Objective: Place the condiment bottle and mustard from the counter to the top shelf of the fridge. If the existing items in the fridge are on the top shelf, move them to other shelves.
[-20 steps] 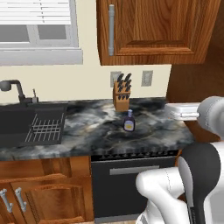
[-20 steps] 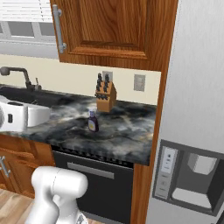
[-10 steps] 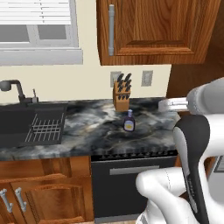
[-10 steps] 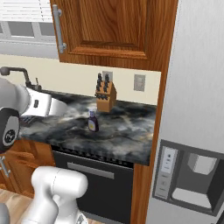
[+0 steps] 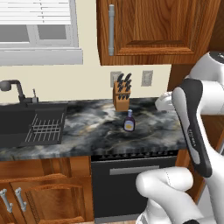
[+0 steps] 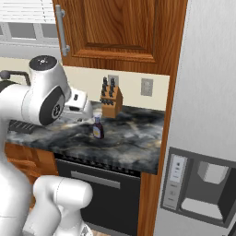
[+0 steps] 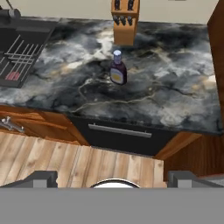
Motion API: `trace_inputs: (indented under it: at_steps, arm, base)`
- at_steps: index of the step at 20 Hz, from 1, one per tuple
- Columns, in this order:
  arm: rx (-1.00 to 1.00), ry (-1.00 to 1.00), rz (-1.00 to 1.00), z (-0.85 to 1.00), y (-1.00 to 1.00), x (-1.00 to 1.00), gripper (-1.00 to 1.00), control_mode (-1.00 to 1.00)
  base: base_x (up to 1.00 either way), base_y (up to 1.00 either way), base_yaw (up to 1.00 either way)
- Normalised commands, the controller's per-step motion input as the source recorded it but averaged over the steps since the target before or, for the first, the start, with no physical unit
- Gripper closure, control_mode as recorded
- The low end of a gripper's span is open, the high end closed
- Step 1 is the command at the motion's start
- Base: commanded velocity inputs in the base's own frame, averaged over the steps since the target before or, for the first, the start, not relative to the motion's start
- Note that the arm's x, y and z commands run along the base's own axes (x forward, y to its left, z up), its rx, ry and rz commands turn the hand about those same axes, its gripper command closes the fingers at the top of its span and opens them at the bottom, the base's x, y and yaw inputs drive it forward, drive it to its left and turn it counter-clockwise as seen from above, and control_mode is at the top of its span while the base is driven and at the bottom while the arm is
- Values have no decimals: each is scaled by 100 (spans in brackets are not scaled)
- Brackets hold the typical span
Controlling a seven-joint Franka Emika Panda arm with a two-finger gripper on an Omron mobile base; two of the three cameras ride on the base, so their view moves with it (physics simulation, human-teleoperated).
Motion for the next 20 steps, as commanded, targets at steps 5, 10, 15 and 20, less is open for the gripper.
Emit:
trace_inputs:
  at_steps: [5, 10, 15, 20]
  arm:
    - [3, 11, 17, -68, 0, 72, -100, -100]
    - [3, 0, 15, -63, 1, 80, -100, -100]
    - [2, 0, 14, -60, 0, 85, -100, -100]
    - [0, 1, 15, -40, 0, 88, -100, -100]
  base:
    - [0, 0, 0]
    - [0, 0, 0]
    - [0, 0, 0]
    - [0, 0, 0]
